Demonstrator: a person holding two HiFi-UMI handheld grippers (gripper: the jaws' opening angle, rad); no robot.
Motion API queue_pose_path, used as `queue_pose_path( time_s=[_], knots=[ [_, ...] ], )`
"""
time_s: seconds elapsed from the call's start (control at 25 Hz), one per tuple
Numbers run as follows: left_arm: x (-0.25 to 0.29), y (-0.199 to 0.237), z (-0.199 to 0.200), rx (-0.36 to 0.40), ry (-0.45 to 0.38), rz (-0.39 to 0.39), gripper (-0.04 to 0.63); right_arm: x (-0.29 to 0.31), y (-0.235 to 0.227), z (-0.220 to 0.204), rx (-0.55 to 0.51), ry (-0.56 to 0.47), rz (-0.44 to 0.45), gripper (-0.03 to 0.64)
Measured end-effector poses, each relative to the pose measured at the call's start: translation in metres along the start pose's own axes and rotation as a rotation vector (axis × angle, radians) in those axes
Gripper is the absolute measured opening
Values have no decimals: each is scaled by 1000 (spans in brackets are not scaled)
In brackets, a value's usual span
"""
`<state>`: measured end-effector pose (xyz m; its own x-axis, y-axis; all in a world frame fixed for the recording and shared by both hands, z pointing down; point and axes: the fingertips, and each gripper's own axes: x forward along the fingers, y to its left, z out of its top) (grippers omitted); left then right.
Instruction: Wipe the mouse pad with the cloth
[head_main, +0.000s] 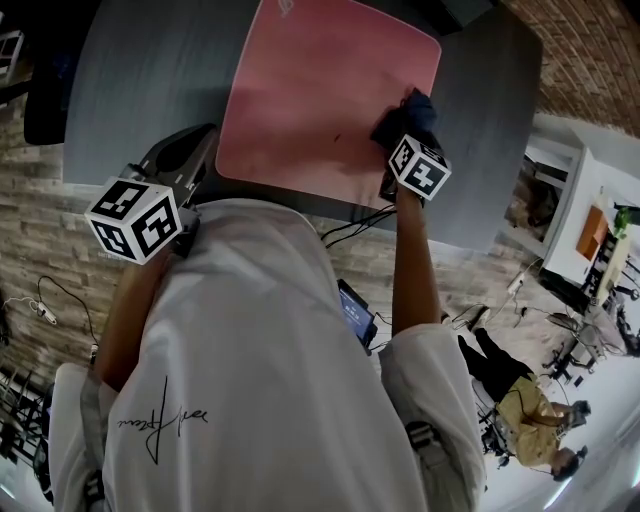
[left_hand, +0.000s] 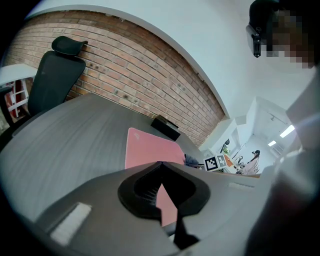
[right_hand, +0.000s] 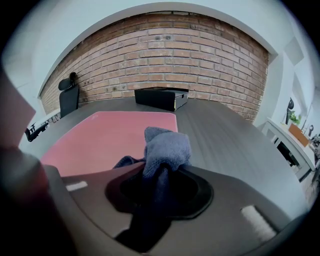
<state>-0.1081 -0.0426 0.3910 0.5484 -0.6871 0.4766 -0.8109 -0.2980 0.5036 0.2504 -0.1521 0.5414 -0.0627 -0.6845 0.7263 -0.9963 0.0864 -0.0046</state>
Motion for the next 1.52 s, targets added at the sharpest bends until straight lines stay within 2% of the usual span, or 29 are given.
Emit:
queue_pose_path(
  time_s=[0.32,0.64,0.88,1.28,1.52],
  knots=[
    [-1,-1,-1,-4,0,-9,14,-4,3,-3,62,3,-41,97],
    [-2,2,2,-13,-6,-9,14,-11,24,-9,36,-4,-11,98],
    [-1,5,-1,-27,1,-11,12,-12,35,-10,75,-17,-54,98],
    [4,4,2,-32,-6,-13,12,-13,68,-12,23,-35,-41,98],
    [2,1,1,-31,-10,-20,12,-15,88,-14,-23,-38,7,98]
  ],
)
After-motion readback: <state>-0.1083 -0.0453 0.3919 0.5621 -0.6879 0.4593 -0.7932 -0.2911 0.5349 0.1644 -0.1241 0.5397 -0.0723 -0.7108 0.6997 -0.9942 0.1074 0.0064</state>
